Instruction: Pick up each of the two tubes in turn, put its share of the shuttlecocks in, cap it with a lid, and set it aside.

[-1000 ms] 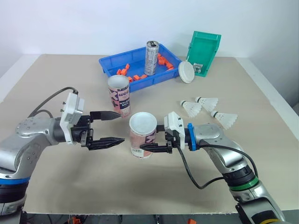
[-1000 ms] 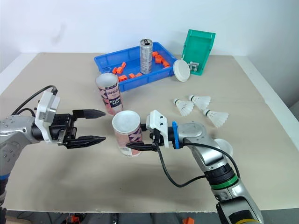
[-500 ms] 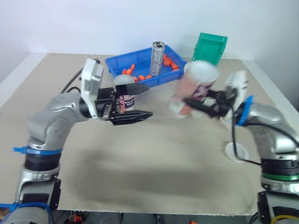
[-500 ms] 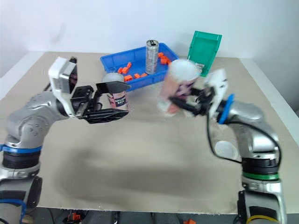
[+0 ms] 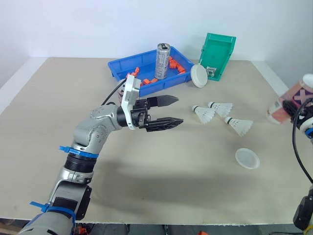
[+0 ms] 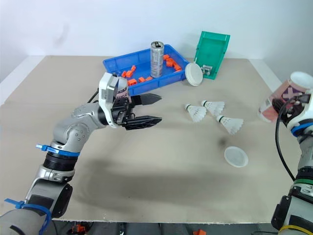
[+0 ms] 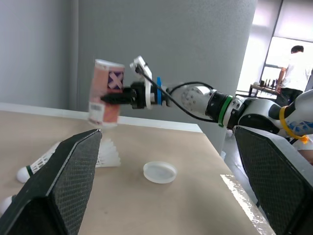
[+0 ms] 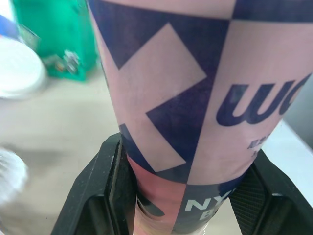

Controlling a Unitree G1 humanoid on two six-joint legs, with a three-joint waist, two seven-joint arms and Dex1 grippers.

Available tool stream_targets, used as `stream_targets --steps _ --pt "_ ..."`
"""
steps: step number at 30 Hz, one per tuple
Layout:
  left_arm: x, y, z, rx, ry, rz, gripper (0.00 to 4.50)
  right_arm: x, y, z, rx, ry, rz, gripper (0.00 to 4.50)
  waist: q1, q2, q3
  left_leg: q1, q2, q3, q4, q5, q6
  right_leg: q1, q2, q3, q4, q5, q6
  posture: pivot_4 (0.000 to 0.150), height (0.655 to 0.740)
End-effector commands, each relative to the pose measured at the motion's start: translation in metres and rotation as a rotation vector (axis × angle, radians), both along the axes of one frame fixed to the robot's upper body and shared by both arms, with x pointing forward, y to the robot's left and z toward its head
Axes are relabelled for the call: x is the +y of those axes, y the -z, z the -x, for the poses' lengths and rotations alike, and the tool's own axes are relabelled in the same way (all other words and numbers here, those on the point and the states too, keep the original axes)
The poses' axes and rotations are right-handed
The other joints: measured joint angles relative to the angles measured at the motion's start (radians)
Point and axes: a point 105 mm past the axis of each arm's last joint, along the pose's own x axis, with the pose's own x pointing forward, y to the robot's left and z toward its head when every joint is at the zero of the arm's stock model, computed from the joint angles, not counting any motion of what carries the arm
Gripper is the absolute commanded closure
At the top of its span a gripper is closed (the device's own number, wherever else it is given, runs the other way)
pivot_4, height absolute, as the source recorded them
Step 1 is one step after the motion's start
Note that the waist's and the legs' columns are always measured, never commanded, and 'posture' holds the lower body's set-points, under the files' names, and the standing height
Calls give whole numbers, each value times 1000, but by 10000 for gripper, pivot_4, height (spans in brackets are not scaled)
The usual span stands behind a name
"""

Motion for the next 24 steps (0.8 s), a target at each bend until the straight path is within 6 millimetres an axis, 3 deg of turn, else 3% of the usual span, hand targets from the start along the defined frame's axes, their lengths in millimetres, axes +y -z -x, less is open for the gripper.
stream_targets --steps 1,7,11,12,17,24 --pt "-4 -10 -2 -38 -16 18 0 -14 -8 4 -31 65 26 20397 -2 0 0 0 0 0 0 0 0 0 0 0 0 0 1 1500 7400" --pt "-7 -2 1 -45 -9 -14 0 -19 17 4 57 75 7 20397 -15 0 0 0 -2 0 1 0 0 2 0 3 0 -2 6 1500 7400" --pt "-7 -2 1 -44 -12 -12 0 -14 37 2 148 56 -39 6823 -16 0 0 0 -2 0 3 0 0 4 0 4 -1 -3 9 1500 7400" --pt "-7 -2 2 -45 -12 -12 0 -16 39 3 161 64 -47 1528 -16 0 0 0 -3 0 3 0 0 4 0 4 -1 -2 9 1500 7400" --pt "-7 -2 3 -45 -11 -12 0 -23 52 10 238 96 -31 679 -18 2 0 0 -4 0 3 1 0 4 0 7 -1 -3 10 1500 7400" --pt "-5 -1 4 -39 -10 -9 0 -22 50 13 260 64 -4 679 -18 2 0 0 -4 0 3 1 0 4 0 7 -1 -3 11 1500 7400"
